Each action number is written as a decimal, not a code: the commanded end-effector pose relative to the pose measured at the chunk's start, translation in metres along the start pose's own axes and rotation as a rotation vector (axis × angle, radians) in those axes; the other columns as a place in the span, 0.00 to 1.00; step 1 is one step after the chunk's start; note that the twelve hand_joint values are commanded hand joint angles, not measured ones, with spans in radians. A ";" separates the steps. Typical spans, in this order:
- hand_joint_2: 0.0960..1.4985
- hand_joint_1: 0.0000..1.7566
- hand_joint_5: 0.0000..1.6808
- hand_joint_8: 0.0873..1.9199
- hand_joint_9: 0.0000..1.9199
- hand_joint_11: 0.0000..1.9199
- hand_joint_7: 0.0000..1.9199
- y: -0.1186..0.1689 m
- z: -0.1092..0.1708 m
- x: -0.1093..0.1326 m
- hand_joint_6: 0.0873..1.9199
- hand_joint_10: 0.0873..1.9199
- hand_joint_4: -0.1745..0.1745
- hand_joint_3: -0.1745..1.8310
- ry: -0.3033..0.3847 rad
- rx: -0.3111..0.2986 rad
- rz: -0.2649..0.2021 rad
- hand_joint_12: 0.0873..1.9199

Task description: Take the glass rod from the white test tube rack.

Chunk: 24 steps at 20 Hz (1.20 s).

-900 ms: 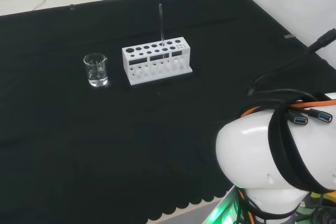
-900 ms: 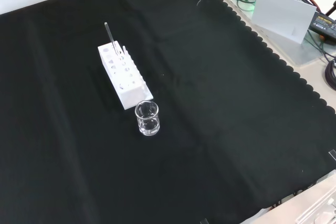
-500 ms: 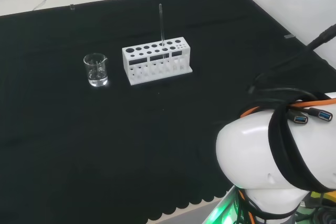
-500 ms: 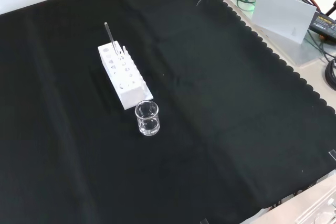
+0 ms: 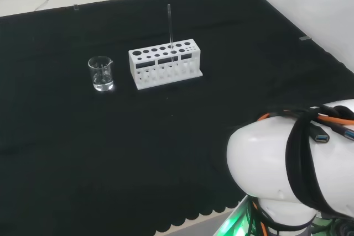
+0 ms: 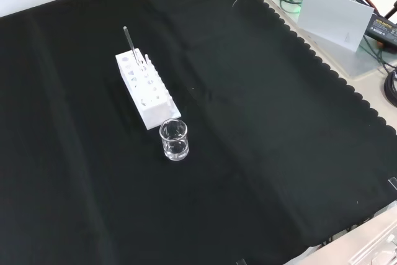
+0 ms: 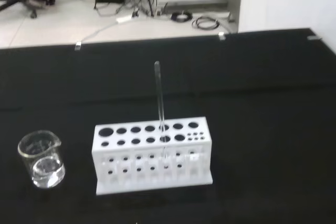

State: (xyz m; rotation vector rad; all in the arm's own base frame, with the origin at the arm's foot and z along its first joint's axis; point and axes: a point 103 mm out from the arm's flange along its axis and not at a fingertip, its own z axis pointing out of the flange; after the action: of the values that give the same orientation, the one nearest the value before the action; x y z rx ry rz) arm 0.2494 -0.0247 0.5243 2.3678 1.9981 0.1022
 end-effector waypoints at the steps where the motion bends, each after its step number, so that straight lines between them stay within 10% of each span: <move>1: 0.68 0.24 0.04 0.23 0.00 0.00 0.00 -0.021 0.000 -0.011 0.00 0.29 0.18 0.26 -0.004 0.019 0.056 0.26; 13: 0.69 0.25 0.05 0.27 0.00 0.00 0.00 0.021 0.016 0.012 0.00 0.35 0.18 0.24 0.003 0.038 0.013 0.33; 24: 0.68 0.25 0.05 0.33 0.05 0.00 0.00 0.112 0.047 0.065 0.00 0.39 0.19 0.25 -0.070 0.121 -0.068 0.67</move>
State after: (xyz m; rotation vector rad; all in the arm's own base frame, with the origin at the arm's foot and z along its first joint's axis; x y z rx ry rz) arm 0.3070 -0.0105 0.5002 2.4039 2.0343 -0.0188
